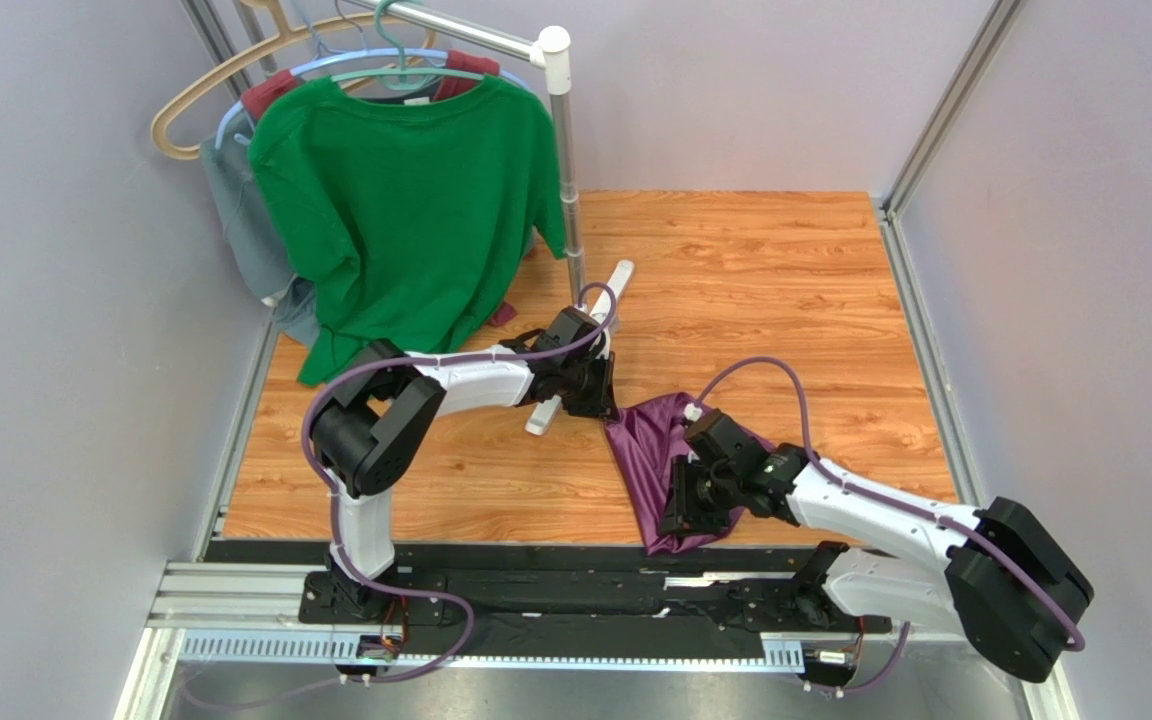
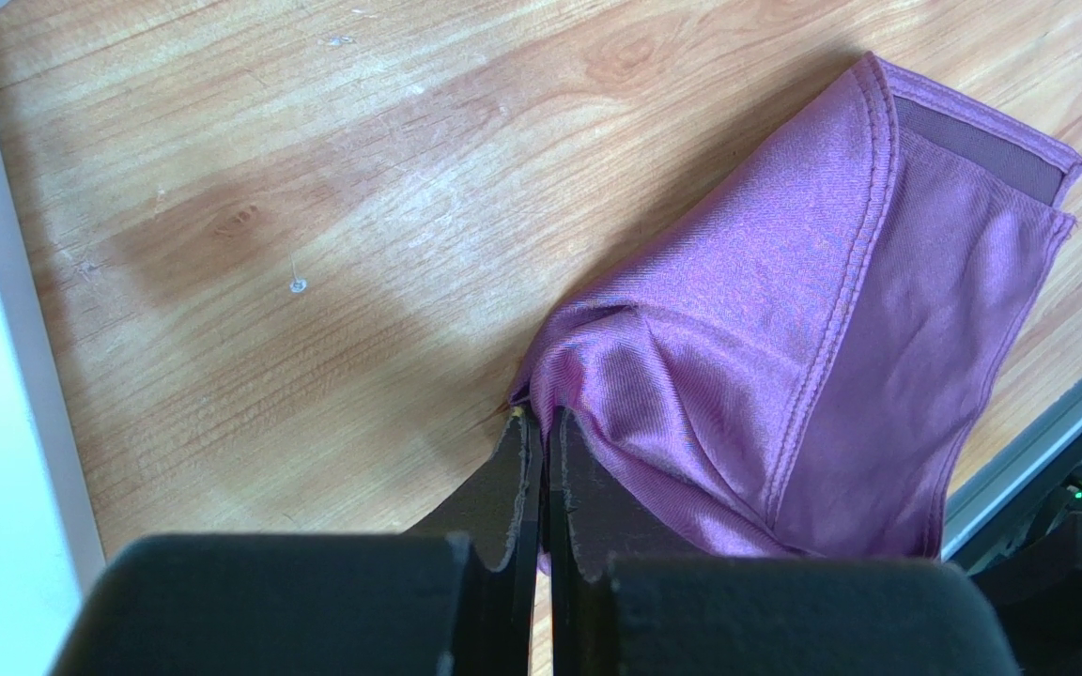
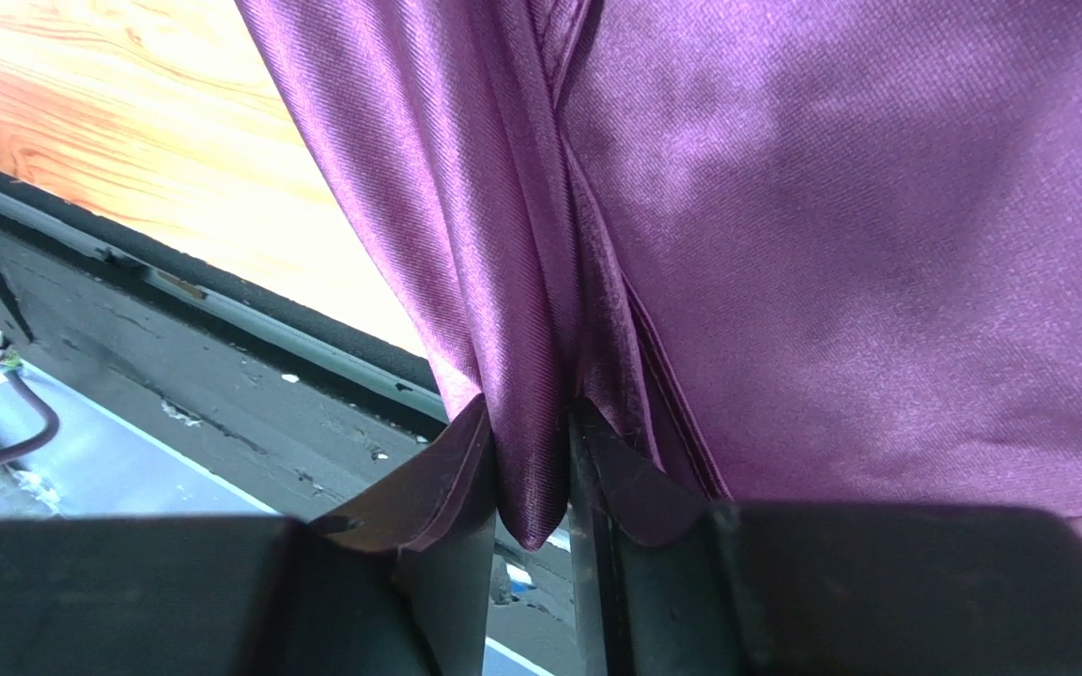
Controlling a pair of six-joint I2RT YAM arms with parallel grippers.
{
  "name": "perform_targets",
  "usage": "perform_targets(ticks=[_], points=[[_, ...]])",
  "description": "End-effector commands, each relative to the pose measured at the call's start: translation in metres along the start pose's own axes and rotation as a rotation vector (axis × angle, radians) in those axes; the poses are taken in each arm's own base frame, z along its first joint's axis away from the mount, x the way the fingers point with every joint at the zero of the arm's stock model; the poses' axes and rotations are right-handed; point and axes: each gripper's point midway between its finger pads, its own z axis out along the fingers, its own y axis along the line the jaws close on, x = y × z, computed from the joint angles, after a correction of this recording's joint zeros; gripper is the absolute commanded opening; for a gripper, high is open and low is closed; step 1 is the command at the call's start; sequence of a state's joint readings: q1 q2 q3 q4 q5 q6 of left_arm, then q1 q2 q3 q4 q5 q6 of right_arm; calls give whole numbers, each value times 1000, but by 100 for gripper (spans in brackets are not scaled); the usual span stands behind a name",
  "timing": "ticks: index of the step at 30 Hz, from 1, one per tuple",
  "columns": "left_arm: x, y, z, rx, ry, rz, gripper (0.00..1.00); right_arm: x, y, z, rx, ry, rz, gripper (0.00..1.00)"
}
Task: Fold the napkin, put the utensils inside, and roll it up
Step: Roll the napkin with the utensil
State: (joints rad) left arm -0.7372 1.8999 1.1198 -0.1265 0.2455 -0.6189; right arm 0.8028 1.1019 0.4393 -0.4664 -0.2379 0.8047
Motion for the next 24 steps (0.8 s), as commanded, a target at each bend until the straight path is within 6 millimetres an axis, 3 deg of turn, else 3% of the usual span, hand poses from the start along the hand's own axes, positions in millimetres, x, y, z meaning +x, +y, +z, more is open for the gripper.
perform_targets(ticks=[1,7,8,10,15,21,24], points=[[-1,10,-4,-43,4,23,0,-3,18,-9,-59,-6,24,24],[1,11,-4,-45,1,19,0,1,29,-8,-136,9,60,18],[1,11,-4,-46,-1,17,0,3,31,-6,-155,16,67,7],[2,12,-3,-47,1,17,0,8,31,1,-181,39,88,0],[3,13,-2,-46,0,9,0,13,30,11,-213,85,94,0],[1,13,-2,-52,-6,1,0,27,11,23,-142,165,96,0],[1,14,-2,-53,-7,2,0,26,14,22,-147,170,87,9]])
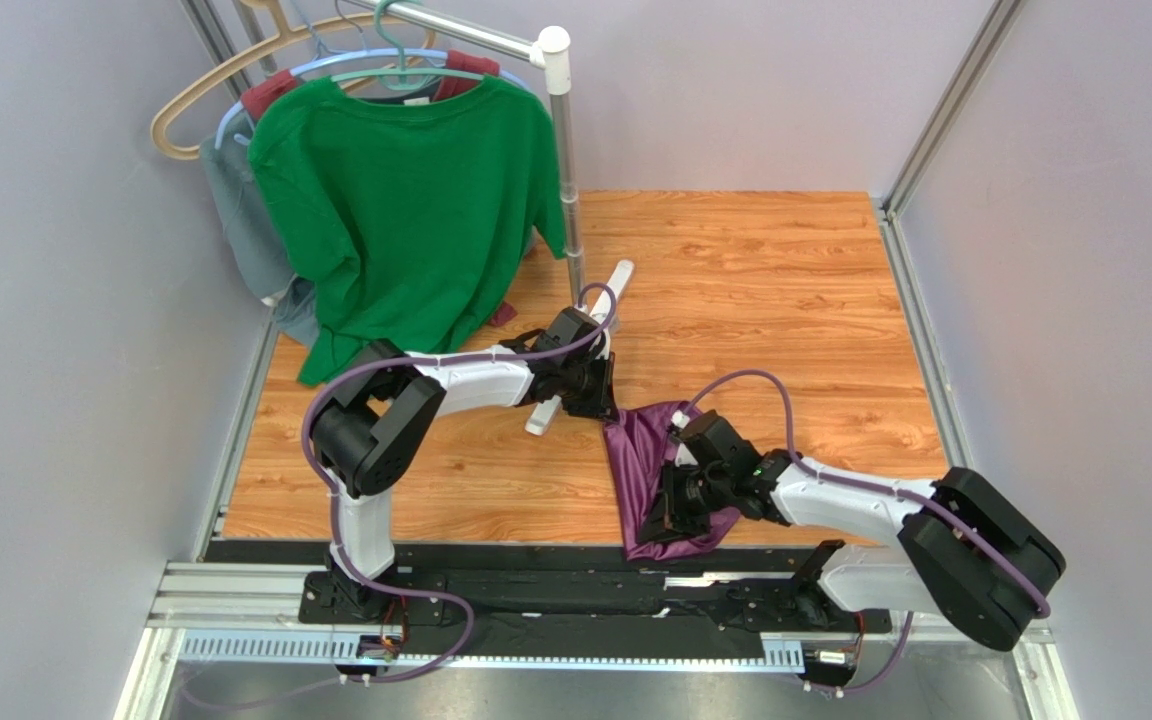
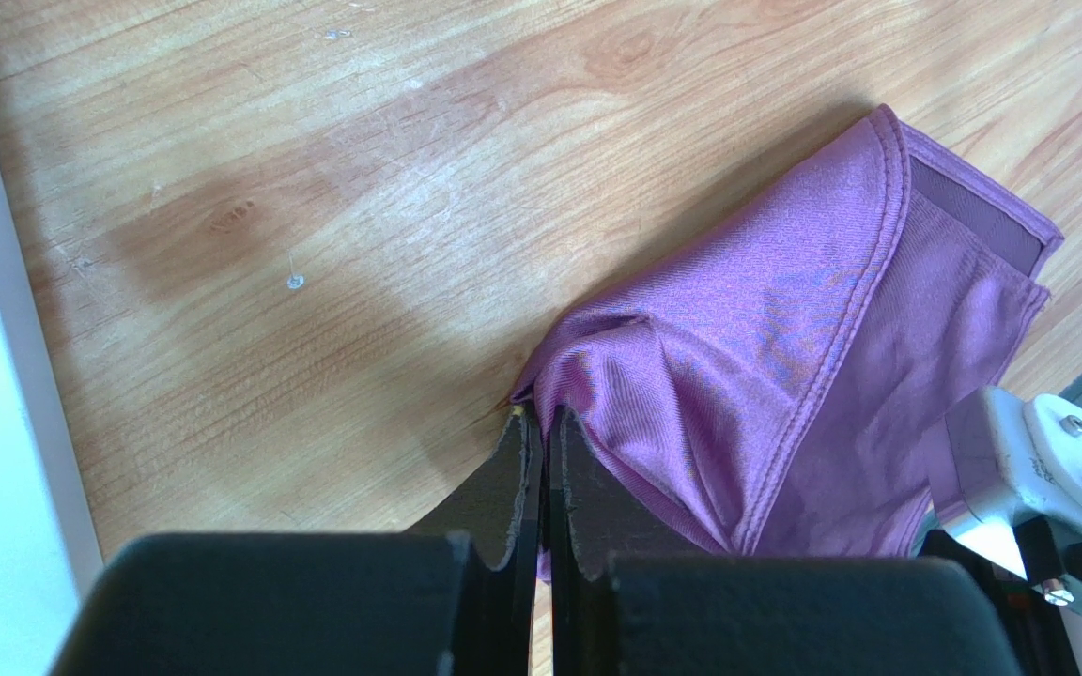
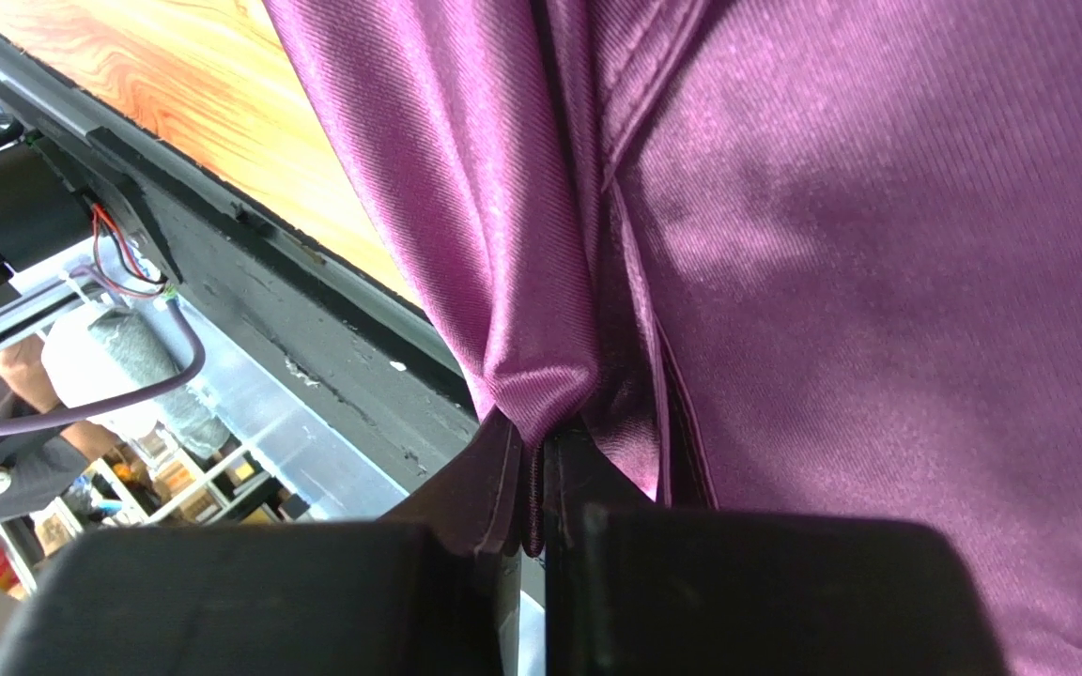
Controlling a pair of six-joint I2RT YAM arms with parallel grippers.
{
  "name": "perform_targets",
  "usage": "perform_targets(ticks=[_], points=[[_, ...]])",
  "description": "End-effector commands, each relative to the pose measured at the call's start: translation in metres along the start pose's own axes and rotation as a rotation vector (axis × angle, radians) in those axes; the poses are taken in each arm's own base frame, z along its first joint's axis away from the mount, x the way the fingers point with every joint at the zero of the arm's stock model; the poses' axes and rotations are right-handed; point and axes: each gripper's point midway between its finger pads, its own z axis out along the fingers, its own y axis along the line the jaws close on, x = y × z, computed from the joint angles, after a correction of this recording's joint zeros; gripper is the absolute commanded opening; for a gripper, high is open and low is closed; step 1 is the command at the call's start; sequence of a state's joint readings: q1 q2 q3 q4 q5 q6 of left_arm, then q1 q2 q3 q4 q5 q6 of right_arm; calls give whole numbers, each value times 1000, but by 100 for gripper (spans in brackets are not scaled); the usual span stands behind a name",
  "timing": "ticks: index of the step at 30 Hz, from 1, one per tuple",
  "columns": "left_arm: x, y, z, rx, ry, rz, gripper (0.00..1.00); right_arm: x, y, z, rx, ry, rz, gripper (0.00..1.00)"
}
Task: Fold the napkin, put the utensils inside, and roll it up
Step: Roll the napkin with the utensil
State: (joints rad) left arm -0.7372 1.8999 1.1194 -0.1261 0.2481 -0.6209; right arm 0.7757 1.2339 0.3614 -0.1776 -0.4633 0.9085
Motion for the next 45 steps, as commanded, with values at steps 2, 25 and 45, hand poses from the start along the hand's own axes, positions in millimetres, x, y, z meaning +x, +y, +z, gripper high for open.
perform_targets(ticks=[2,25,45], points=[[1,16,-2,-62,-9,5,0,12,-16,-1,63,50,-11,21],[2,13,-11,-32,-49,24,0,-5,-17,-38,111,-115,-5,72],[-1,5,-17,-4,-60,32,0,-51,-51,-44,224,-231,22,72]])
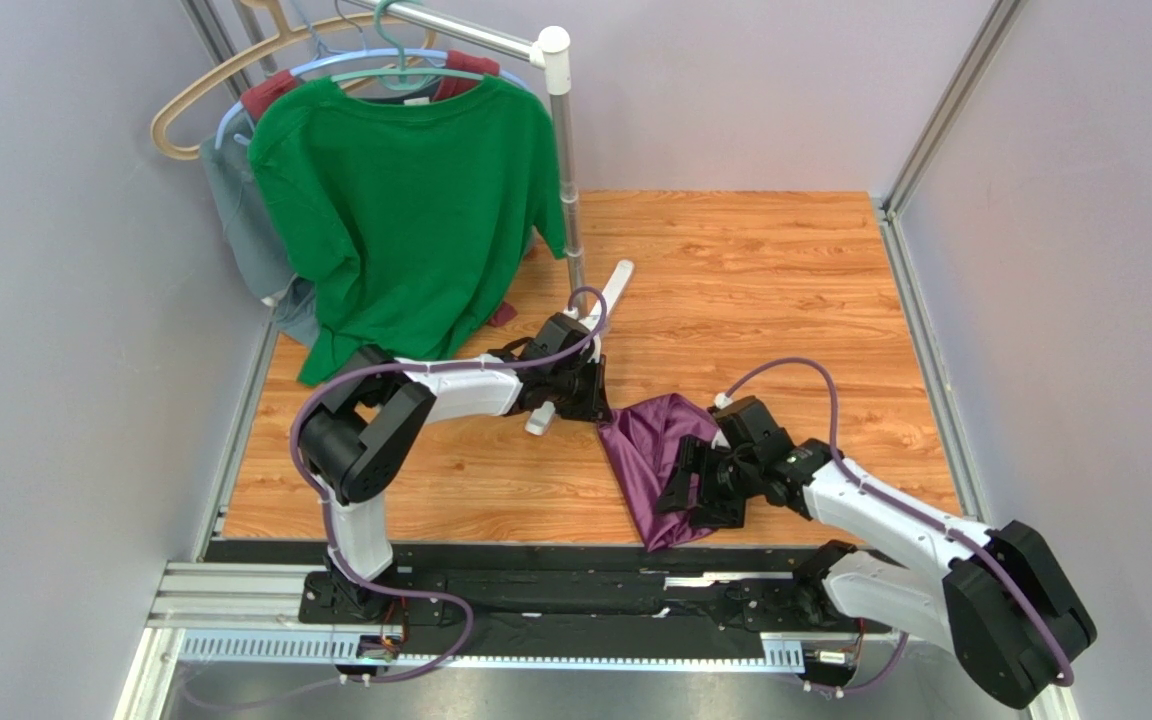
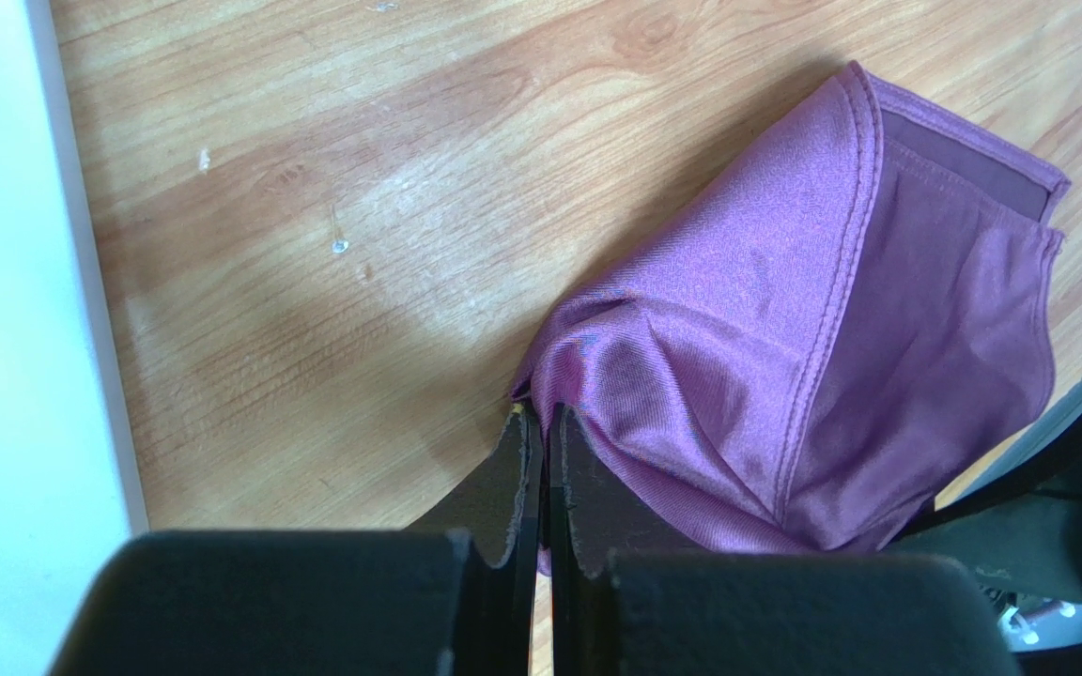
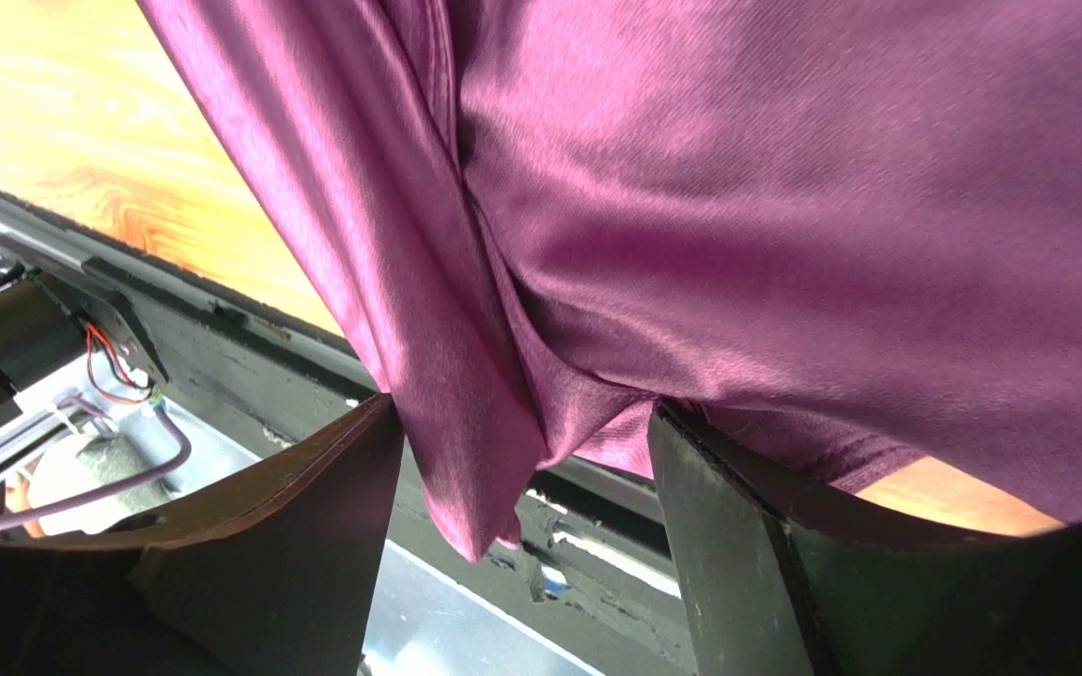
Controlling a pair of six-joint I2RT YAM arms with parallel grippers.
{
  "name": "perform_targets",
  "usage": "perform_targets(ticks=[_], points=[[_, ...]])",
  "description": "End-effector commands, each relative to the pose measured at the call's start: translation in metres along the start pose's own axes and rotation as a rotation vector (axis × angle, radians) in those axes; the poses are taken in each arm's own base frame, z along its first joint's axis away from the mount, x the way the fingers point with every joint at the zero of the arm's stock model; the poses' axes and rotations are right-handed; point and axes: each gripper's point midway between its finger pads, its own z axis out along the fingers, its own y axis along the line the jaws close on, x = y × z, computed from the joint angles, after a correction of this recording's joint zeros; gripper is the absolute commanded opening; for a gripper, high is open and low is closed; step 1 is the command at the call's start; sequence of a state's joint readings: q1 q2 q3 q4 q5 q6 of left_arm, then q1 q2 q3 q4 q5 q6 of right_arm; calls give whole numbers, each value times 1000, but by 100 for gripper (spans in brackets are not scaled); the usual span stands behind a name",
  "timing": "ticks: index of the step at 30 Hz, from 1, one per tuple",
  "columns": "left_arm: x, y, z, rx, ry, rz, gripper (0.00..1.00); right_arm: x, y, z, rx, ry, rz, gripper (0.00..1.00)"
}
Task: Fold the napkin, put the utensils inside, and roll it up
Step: Roll the napkin with the utensil
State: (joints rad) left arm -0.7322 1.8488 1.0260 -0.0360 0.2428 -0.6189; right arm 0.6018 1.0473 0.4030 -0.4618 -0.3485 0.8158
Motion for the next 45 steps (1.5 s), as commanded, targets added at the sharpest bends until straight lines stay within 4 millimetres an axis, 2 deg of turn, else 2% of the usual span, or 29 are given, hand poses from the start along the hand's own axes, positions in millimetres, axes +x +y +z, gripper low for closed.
perform_targets(ticks=[1,3,7,8,12,15,19,26,34,45], points=[[-5,2,-9,-30,-7,20,0,-23,-19,0,93,-77,-51,72],[-5,2,-8,-33,-3,17,0,-28,-13,-3,79,-76,-84,72],[-7,3,-6,-46,-3,-1,0,-37,14,-21,34,-94,-150,70],[-7,4,-6,-51,-3,-5,0,-42,27,-29,13,-117,-178,70],[-8,2,-5,-48,-2,-11,0,-46,61,-53,-41,-187,-273,70],[-8,2,-3,-46,4,-13,0,-45,76,-55,-41,-214,-346,71],[-7,2,-3,-45,8,-14,0,-36,68,-31,78,-152,-395,71],[-6,3,-3,-48,12,-12,0,-25,71,-8,207,-136,-506,70],[-4,4,-2,-48,17,-13,0,-11,64,8,257,-90,-529,69],[-5,4,-1,-47,16,-13,0,9,40,23,312,-22,-489,66]])
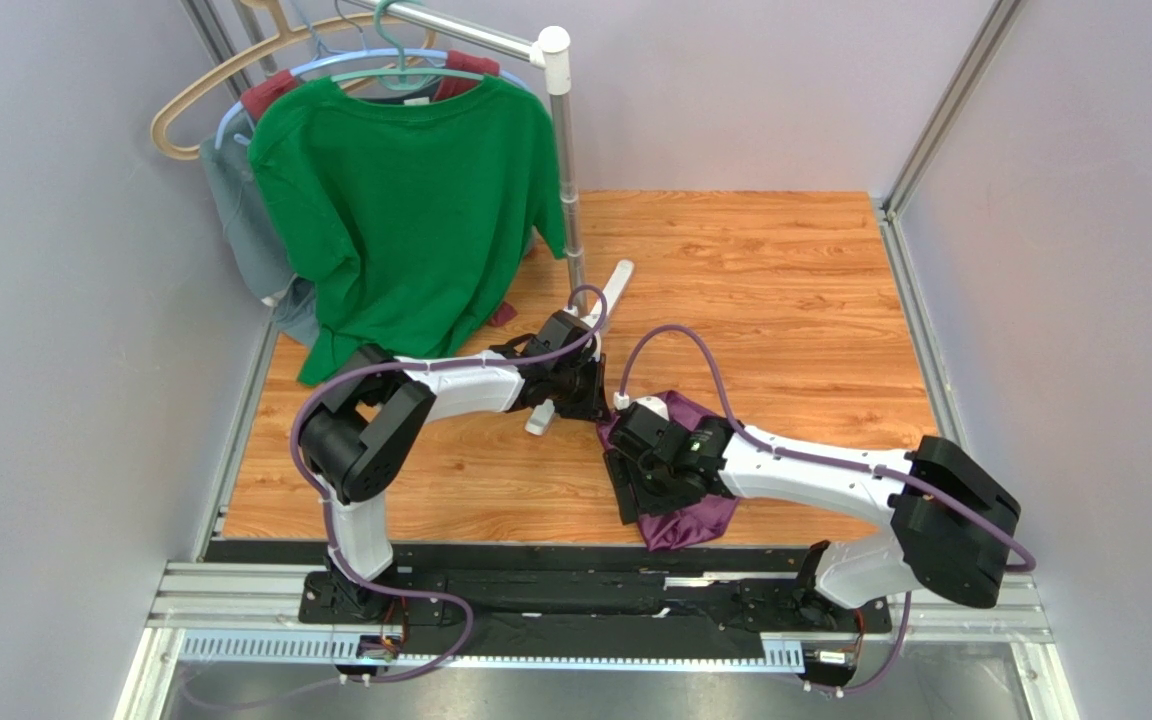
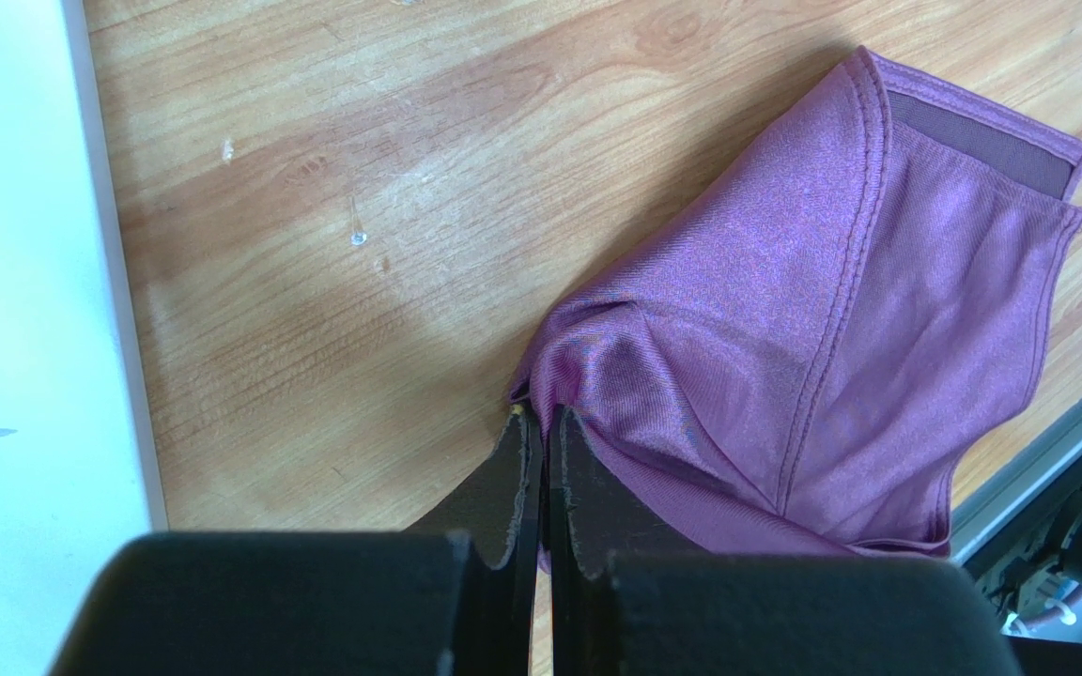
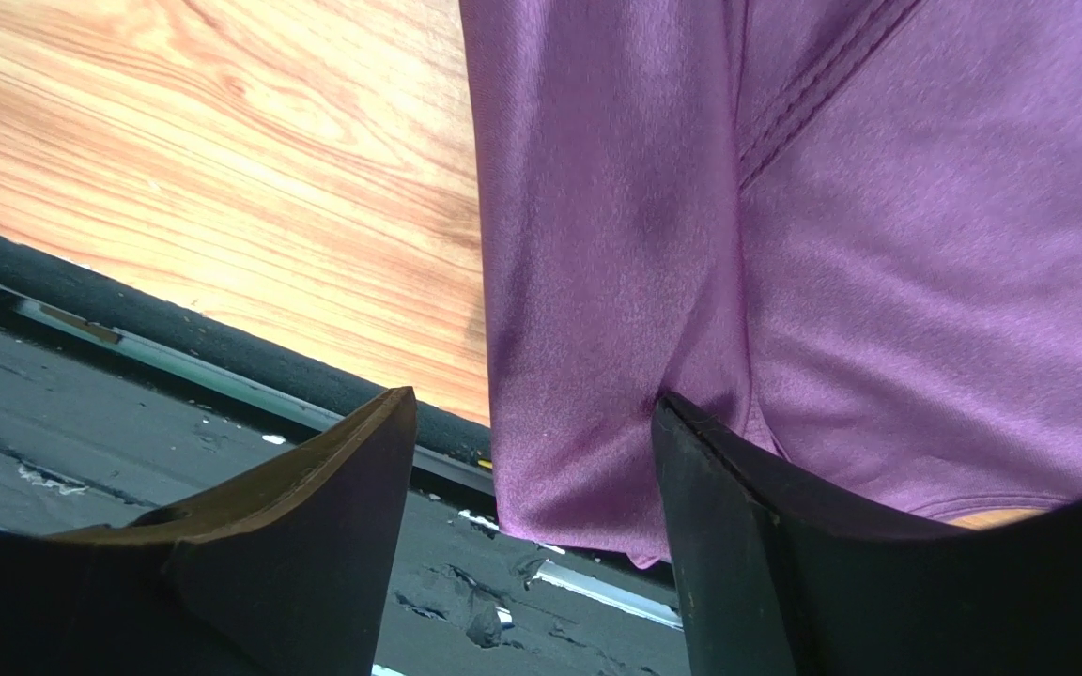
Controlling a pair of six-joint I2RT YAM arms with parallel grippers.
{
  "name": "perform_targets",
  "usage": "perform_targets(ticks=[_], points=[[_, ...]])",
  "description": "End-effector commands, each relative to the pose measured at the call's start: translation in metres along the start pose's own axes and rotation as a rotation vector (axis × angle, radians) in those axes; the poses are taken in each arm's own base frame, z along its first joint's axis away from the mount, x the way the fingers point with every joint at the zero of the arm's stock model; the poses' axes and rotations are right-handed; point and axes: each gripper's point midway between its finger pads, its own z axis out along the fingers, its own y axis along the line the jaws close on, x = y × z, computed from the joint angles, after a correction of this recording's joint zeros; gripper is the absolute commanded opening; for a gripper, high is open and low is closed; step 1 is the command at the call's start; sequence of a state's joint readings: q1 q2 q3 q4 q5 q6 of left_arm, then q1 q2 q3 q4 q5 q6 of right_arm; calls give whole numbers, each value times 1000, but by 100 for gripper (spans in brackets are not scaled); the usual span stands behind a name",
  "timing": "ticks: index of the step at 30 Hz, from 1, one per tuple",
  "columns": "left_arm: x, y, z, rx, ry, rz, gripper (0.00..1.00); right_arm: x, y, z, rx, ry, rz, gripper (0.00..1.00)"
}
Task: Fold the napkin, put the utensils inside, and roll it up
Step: Roll the napkin with the utensil
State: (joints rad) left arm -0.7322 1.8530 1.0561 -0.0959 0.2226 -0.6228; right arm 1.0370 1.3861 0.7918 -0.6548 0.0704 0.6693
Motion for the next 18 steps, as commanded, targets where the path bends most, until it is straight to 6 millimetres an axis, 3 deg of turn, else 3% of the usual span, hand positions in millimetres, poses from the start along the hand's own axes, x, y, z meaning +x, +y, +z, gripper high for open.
perform_targets(ticks=[1,7,15,18], points=[[-4,0,0,-12,1,-2,0,10,-3,7,20,17,38,65],[-3,1,0,-12,2,-1,0,22,-7,14,24,47,63,61],[-4,1,0,-12,-3,-3,0,37,-11,27,27,97,77,41],[-5,0,-1,-14,-6,-2,0,47,-15,35,46,130,82,40]])
